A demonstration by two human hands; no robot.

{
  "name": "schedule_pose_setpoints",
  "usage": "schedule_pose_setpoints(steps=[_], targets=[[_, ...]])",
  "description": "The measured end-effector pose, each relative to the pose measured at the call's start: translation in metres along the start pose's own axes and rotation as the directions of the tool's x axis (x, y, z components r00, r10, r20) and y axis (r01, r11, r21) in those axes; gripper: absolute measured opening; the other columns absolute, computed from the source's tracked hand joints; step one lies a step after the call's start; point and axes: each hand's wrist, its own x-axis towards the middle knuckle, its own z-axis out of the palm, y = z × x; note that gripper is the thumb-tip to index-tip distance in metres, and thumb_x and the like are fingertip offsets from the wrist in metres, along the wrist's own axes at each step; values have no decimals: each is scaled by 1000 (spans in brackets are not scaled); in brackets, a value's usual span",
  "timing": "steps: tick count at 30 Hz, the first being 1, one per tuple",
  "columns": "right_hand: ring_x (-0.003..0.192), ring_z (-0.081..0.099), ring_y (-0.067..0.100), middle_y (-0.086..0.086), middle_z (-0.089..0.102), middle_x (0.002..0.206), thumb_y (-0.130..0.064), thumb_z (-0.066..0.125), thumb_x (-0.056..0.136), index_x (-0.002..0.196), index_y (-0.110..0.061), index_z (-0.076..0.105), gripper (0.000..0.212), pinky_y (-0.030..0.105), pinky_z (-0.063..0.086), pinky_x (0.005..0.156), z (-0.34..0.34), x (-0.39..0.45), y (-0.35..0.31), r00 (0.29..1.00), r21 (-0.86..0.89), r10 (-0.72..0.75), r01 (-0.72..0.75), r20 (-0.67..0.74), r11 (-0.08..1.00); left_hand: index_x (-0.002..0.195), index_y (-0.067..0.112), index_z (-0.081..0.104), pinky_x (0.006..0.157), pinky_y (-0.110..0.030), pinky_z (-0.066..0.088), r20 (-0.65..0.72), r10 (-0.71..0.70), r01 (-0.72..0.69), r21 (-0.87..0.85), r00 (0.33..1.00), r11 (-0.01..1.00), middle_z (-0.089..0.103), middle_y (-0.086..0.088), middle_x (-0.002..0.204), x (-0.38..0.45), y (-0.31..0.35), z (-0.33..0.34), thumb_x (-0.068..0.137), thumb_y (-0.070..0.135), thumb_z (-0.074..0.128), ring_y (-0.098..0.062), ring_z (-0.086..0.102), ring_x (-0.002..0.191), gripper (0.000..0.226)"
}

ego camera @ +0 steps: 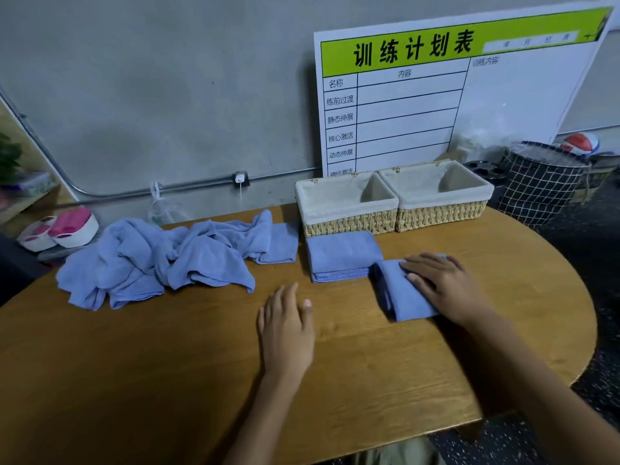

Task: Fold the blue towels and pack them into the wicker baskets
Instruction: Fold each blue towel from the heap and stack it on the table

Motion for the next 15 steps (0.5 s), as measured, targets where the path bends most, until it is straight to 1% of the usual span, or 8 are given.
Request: schedule_pose_setpoints(steps=[1, 3, 6, 10, 13, 15], targets=[[128, 56, 21, -7, 65, 133, -49, 35, 99, 123, -30, 69, 47, 43, 36, 104, -2, 2, 4, 1000, -16, -1, 1, -16, 1000, 151, 29, 37, 124, -43, 15, 16, -5, 5, 26, 1000, 1000, 37, 4, 159, 0, 1, -1, 104, 47, 26, -15, 26, 149, 52], [127, 57, 23, -7, 65, 132, -45, 36, 100, 122, -28, 69, 44, 47, 38, 104, -2, 2, 2, 998, -32, -12, 10, -64, 999, 153, 31, 32, 125, -45, 11, 72, 5, -14, 122, 997, 992, 32, 3, 161, -3, 6, 1, 103, 51, 22, -18, 19, 152, 55], [128, 57, 24, -5, 65, 132, -44, 36, 101, 123, -26, 69, 44, 47, 37, 103, 7, -11, -21, 994, -27, -11, 8, -112, 1000, 155, 33, 27, 125, -48, 7, 122, 10, -38, 227, 993, 973, 25, 0, 164, -5, 10, 2, 100, 55, 15, -22, 12, 154, 60], [137, 48, 24, -6, 58, 142, -51, 33, 99, 131, -29, 65, 50, 45, 24, 111, 16, -24, -32, 999, -41, 24, -26, -43, 999, 154, 34, 28, 125, -49, 7, 130, 13, -48, 264, 991, 963, 22, -1, 165, -5, 11, 1, 99, 57, 10, -22, 10, 154, 62], [141, 42, 22, -7, 54, 146, -55, 29, 99, 135, -32, 61, 54, 46, 23, 114, 12, -23, -20, 999, -36, 50, -50, -4, 998, 153, 33, 31, 124, -49, 7, 135, 12, -49, 271, 991, 961, 22, -2, 165, -6, 10, 1, 101, 57, 14, -23, 10, 154, 60], [143, 40, 20, -8, 53, 147, -56, 27, 99, 136, -32, 61, 55, 46, 23, 115, 8, -22, -8, 998, -47, 59, -59, 1, 997, 152, 34, 33, 124, -49, 8, 127, 18, -52, 274, 992, 960, 23, -2, 165, -6, 12, 0, 93, 61, 1, -24, 12, 154, 72]])
